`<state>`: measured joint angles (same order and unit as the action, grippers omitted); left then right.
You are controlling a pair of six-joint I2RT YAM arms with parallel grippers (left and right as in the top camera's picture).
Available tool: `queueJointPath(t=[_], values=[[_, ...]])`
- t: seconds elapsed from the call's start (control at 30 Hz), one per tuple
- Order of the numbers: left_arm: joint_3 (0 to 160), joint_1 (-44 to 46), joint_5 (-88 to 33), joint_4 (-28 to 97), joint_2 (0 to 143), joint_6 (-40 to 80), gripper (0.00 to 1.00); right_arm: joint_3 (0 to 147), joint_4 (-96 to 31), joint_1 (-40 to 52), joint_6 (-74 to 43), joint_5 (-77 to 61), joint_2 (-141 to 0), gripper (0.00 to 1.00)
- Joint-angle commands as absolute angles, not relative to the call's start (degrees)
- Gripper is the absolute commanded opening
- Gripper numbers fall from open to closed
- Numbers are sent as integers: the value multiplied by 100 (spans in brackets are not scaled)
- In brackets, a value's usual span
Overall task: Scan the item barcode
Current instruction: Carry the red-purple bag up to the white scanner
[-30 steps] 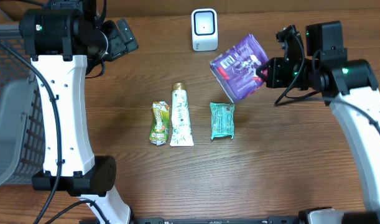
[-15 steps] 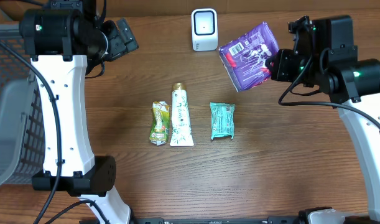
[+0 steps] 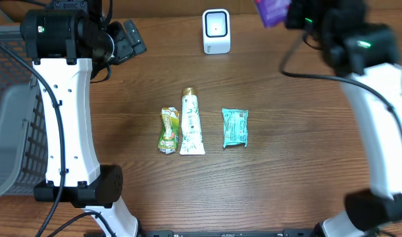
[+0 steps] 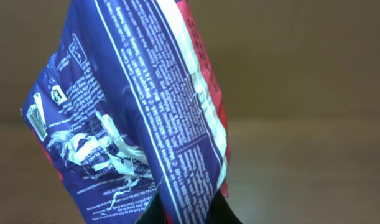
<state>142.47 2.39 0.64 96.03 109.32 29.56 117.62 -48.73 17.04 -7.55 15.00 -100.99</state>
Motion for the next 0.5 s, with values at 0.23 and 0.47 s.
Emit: queueJointPath(t=[0.23, 0.47], values=[[14219, 224, 19, 9596, 10940, 2891, 100, 11955, -1763, 3127, 3616, 6554, -12210, 4], [14217, 303, 21, 9596, 10940, 2891, 100, 11952, -860, 3269, 5564, 6532, -13078, 4]])
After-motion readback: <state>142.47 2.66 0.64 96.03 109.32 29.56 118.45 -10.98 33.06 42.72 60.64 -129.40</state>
